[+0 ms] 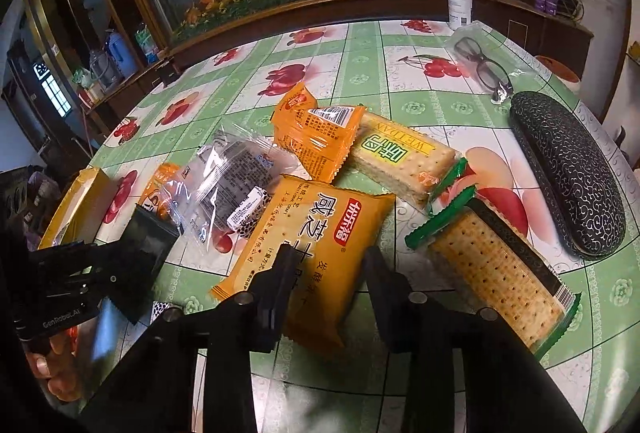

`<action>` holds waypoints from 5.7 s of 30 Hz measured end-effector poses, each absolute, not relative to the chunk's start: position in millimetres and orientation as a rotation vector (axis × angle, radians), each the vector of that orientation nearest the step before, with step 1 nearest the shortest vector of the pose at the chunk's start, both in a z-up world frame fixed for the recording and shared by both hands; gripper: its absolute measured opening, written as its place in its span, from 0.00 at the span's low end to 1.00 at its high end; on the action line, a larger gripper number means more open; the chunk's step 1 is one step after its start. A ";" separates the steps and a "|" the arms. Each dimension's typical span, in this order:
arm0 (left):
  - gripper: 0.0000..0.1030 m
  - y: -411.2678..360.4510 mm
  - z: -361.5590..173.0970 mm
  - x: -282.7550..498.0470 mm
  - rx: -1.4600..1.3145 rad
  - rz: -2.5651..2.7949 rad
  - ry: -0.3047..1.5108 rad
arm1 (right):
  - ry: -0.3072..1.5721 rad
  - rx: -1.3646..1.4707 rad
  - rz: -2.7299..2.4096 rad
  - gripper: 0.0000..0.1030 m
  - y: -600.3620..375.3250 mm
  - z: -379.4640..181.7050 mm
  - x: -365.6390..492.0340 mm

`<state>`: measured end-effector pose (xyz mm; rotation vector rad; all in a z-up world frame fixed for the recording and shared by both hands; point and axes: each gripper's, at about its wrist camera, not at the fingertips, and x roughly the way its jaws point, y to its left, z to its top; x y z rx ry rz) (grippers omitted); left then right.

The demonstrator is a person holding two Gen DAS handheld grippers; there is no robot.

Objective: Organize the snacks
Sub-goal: 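Grasp the yellow cheese biscuit bag with the right tool while the left holds the green packet, then carry the green packet and yellow biscuit bag over the tray with both tools, then open both tools to drop the green packet and yellow biscuit bag into the tray, then grasp the small white-blue bar with the left tool while the right grasps the green-ended cracker pack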

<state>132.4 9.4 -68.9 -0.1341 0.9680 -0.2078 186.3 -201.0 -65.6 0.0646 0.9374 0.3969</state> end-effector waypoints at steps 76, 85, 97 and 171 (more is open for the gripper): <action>0.41 86.9 -10.1 3.8 -0.133 0.213 0.777 | 0.816 -0.011 0.751 0.69 -94.1 -6.2 89.8; 0.41 131.3 -11.2 -22.8 -0.189 0.321 0.751 | 0.821 -0.067 0.875 0.69 -32.7 -3.0 70.3; 0.41 166.6 -19.8 -39.3 -0.234 0.405 0.743 | 0.802 -0.137 1.002 0.69 44.0 1.2 65.8; 0.76 91.4 -15.9 -4.9 -0.172 0.263 0.781 | 0.879 0.024 0.636 0.77 -119.8 -50.3 97.2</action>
